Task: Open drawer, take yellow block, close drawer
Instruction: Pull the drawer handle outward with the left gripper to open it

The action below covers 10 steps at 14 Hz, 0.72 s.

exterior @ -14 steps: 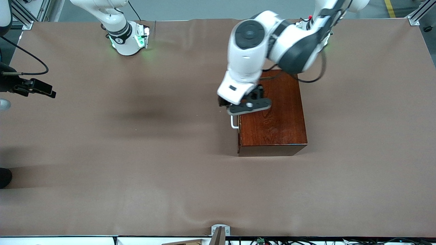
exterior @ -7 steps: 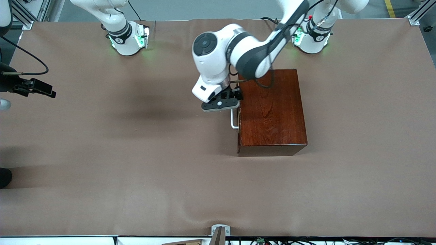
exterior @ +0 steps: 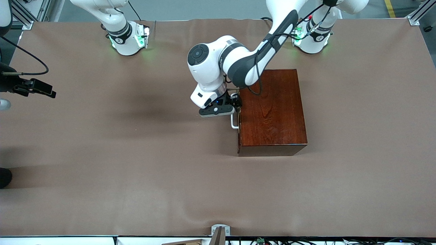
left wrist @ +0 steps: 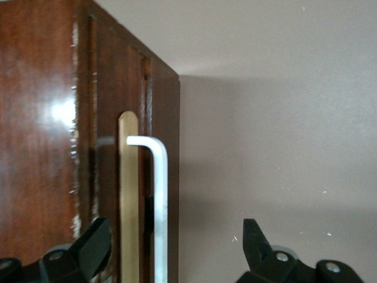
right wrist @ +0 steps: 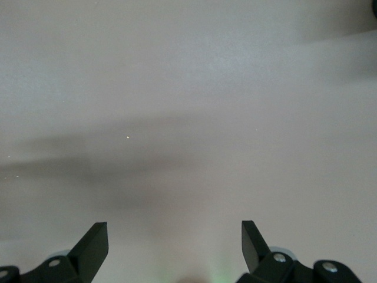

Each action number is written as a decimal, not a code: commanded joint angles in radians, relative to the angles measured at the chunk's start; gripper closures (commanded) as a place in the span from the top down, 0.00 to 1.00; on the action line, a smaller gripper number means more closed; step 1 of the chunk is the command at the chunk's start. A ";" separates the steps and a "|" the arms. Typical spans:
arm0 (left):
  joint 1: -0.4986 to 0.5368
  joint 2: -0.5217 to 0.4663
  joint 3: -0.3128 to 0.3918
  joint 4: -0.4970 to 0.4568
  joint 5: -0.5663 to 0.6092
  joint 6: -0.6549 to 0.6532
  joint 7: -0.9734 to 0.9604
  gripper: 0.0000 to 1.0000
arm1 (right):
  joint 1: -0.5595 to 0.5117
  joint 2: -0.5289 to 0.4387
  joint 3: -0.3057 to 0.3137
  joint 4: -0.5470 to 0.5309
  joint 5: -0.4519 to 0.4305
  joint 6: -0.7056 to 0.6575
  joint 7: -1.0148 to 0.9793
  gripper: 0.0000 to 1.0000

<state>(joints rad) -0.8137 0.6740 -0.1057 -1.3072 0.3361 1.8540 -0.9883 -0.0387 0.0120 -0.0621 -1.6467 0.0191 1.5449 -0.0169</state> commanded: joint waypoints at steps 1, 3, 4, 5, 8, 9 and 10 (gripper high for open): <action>-0.033 0.049 0.014 0.054 0.044 -0.001 -0.001 1.00 | 0.000 -0.009 0.004 -0.012 -0.013 0.006 0.012 1.00; -0.035 0.058 0.014 0.054 0.047 -0.001 0.000 1.00 | 0.000 -0.009 0.004 -0.012 -0.013 0.004 0.012 1.00; -0.035 0.065 0.014 0.052 0.049 -0.002 0.002 1.00 | 0.000 -0.009 0.004 -0.012 -0.013 0.006 0.012 1.00; -0.036 0.073 0.015 0.052 0.050 -0.002 0.000 1.00 | 0.000 -0.007 0.004 -0.012 -0.013 0.006 0.014 1.00; -0.050 0.099 0.015 0.048 0.058 -0.016 0.000 1.00 | 0.000 -0.007 0.004 -0.012 -0.013 0.006 0.012 1.00; -0.050 0.101 0.014 0.045 0.060 -0.016 0.000 1.00 | 0.000 -0.009 0.004 -0.012 -0.013 0.004 0.014 1.00; -0.050 0.107 0.014 0.045 0.058 -0.018 0.000 1.00 | 0.000 -0.009 0.004 -0.012 -0.013 0.004 0.012 1.00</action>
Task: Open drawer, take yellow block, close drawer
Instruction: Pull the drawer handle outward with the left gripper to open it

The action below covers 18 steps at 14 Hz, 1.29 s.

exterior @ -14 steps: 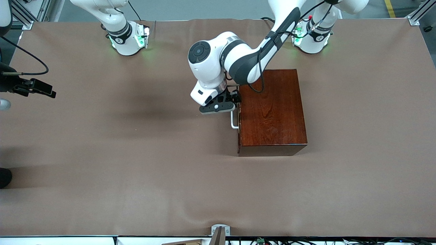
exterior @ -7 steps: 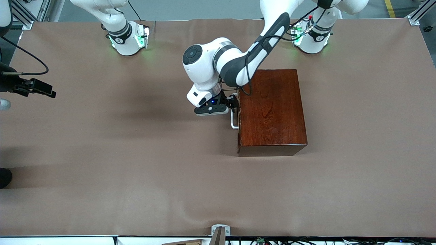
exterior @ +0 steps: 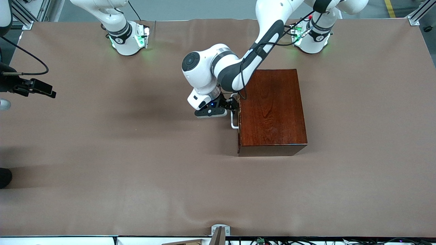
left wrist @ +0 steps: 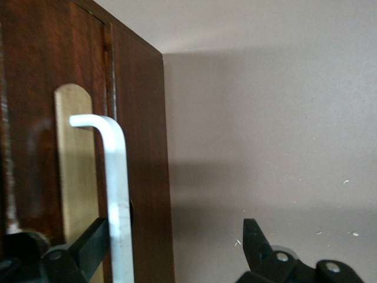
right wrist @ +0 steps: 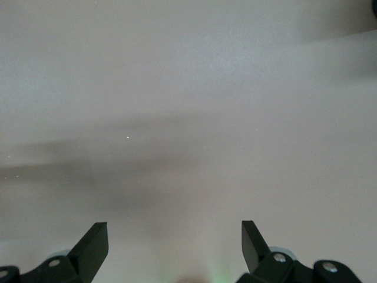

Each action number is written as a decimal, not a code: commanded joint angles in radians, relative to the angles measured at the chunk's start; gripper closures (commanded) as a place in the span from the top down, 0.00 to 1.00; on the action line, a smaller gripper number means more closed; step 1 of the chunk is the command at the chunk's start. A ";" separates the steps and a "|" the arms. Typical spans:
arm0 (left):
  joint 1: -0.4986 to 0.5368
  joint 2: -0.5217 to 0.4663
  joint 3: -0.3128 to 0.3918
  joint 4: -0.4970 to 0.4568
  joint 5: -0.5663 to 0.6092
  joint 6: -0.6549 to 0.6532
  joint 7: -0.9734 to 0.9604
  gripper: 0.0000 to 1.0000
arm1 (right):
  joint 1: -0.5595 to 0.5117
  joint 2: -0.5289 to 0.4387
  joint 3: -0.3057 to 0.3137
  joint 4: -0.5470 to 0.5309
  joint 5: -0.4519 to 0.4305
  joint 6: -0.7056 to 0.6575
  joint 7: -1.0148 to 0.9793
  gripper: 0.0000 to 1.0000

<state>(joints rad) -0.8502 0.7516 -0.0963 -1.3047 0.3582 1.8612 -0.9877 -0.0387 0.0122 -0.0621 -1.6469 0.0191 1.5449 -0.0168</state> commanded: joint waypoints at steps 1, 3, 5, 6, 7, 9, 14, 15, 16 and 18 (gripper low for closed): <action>-0.015 0.029 0.003 0.042 0.033 -0.027 -0.002 1.00 | 0.000 -0.008 0.004 -0.011 -0.013 0.004 0.012 1.00; -0.015 0.031 0.001 0.044 0.025 -0.025 -0.006 1.00 | 0.000 -0.009 0.004 -0.011 -0.013 0.003 0.012 1.00; -0.015 0.031 -0.003 0.050 0.012 -0.022 -0.020 1.00 | 0.000 -0.009 0.004 -0.011 -0.013 0.001 0.012 1.00; -0.010 0.029 0.000 0.051 -0.019 -0.008 -0.041 1.00 | 0.000 -0.009 0.004 -0.011 -0.013 0.001 0.014 1.00; -0.009 0.029 0.001 0.053 -0.037 0.015 -0.051 1.00 | 0.000 -0.009 0.004 -0.010 -0.013 0.001 0.014 1.00; -0.006 0.032 0.001 0.053 -0.044 0.056 -0.052 1.00 | -0.001 -0.009 0.004 -0.010 -0.013 0.001 0.012 1.00; -0.006 0.037 0.001 0.056 -0.097 0.154 -0.052 1.00 | -0.001 -0.009 0.004 -0.011 -0.010 -0.002 0.014 1.00; -0.006 0.037 0.001 0.056 -0.102 0.165 -0.052 1.00 | -0.001 -0.009 0.004 -0.011 -0.008 -0.002 0.014 1.00; -0.004 0.037 0.001 0.056 -0.143 0.182 -0.057 1.00 | -0.001 -0.009 0.004 -0.011 -0.008 -0.002 0.012 1.00; -0.004 0.037 0.003 0.056 -0.202 0.220 -0.060 1.00 | -0.001 -0.009 0.004 -0.011 -0.008 -0.002 0.012 1.00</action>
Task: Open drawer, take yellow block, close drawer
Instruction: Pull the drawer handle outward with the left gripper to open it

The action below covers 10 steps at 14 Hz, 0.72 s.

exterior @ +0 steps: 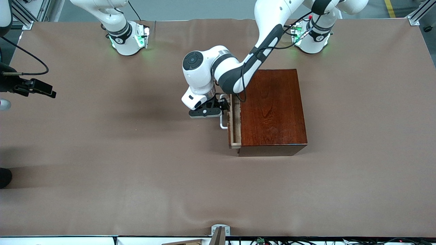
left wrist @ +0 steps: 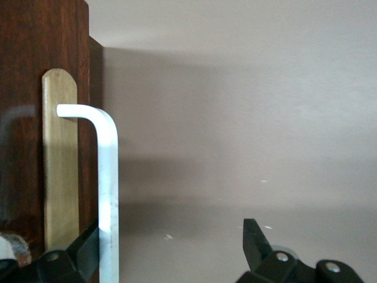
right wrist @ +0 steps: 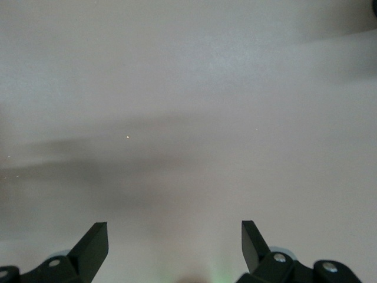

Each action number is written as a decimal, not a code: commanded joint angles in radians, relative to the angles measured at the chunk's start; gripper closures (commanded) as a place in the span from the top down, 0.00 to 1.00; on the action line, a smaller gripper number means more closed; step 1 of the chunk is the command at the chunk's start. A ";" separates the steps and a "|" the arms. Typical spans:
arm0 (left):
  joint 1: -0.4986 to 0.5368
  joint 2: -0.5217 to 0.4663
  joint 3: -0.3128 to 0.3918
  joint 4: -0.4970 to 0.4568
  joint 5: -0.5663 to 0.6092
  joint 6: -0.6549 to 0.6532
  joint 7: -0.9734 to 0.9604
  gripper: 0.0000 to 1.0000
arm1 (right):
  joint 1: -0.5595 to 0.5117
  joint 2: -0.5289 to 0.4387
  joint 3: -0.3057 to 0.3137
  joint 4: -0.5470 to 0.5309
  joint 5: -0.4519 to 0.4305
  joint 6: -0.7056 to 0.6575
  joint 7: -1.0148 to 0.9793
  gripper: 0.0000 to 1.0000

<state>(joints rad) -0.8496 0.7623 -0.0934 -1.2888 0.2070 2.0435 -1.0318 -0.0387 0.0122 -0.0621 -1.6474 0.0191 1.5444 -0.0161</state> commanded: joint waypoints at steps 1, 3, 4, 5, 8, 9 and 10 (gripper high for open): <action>-0.005 0.028 0.000 0.040 -0.057 0.047 -0.016 1.00 | -0.001 -0.009 0.004 -0.011 -0.008 -0.001 0.011 1.00; -0.006 0.038 0.000 0.040 -0.096 0.063 -0.016 1.00 | -0.001 -0.009 0.004 -0.012 -0.008 0.000 0.011 1.00; -0.006 0.040 0.000 0.040 -0.110 0.078 -0.017 1.00 | -0.001 -0.009 0.004 -0.012 -0.008 0.002 0.011 1.00; -0.006 0.041 0.000 0.040 -0.119 0.092 -0.017 1.00 | -0.001 -0.009 0.004 -0.012 -0.008 0.002 0.011 1.00; -0.006 0.042 -0.002 0.040 -0.139 0.132 -0.016 1.00 | -0.001 -0.009 0.004 -0.012 -0.008 0.002 0.011 1.00; -0.006 0.042 -0.002 0.040 -0.141 0.150 -0.016 1.00 | 0.000 -0.008 0.004 -0.012 -0.008 0.002 0.011 1.00; -0.011 0.043 -0.003 0.040 -0.141 0.165 -0.016 1.00 | -0.001 -0.008 0.004 -0.012 -0.008 0.002 0.013 1.00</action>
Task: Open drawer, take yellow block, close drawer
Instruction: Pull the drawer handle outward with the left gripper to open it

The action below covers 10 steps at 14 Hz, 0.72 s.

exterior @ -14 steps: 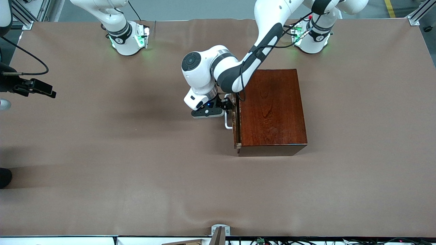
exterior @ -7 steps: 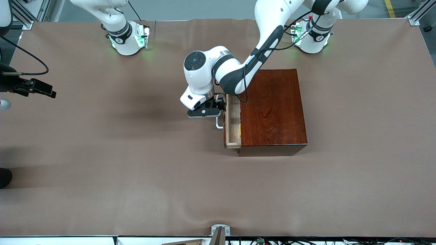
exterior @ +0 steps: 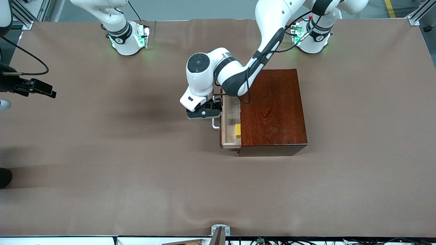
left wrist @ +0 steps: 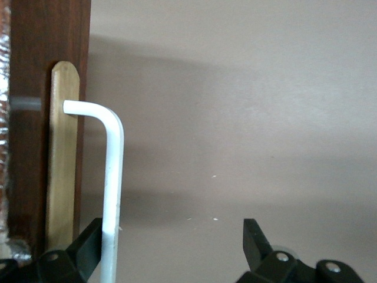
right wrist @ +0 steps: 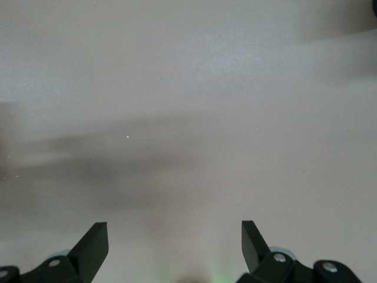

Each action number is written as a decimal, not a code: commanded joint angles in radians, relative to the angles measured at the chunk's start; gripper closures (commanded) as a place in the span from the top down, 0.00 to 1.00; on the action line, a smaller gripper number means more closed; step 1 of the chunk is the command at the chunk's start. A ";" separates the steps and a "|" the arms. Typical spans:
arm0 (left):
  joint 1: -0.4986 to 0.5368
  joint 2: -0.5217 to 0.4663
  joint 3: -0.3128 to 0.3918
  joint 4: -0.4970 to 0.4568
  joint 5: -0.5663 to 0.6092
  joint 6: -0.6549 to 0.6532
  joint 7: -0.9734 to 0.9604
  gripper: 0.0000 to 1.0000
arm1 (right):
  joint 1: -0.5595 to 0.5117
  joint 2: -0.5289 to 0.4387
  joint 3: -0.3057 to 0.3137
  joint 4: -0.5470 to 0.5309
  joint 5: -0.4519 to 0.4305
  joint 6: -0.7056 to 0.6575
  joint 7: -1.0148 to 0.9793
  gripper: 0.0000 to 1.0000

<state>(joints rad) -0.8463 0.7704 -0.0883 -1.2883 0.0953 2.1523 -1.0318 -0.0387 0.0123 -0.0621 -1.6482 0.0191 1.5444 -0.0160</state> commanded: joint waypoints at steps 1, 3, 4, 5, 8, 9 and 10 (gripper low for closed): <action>-0.017 0.041 -0.013 0.040 -0.029 0.069 -0.016 1.00 | 0.000 -0.009 0.004 -0.012 -0.008 0.003 0.011 1.00; -0.025 0.047 -0.021 0.041 -0.031 0.092 -0.017 1.00 | -0.001 -0.008 0.004 -0.016 -0.008 0.005 0.011 1.00; -0.031 0.050 -0.022 0.041 -0.031 0.110 -0.019 1.00 | 0.000 -0.009 0.004 -0.018 -0.008 0.005 0.013 1.00; -0.036 0.053 -0.021 0.041 -0.031 0.144 -0.022 1.00 | -0.001 -0.009 0.004 -0.018 -0.008 0.005 0.013 1.00; -0.042 0.053 -0.022 0.043 -0.031 0.224 -0.042 1.00 | -0.001 -0.009 0.004 -0.018 -0.008 0.005 0.011 1.00; -0.042 0.053 -0.022 0.043 -0.031 0.234 -0.042 1.00 | -0.001 -0.008 0.004 -0.018 -0.008 0.005 0.013 1.00; -0.042 0.052 -0.022 0.043 -0.031 0.239 -0.042 1.00 | 0.000 -0.009 0.004 -0.018 -0.008 0.005 0.013 1.00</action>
<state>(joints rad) -0.8684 0.7903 -0.1016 -1.2889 0.0895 2.3334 -1.0457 -0.0387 0.0124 -0.0620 -1.6574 0.0191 1.5451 -0.0152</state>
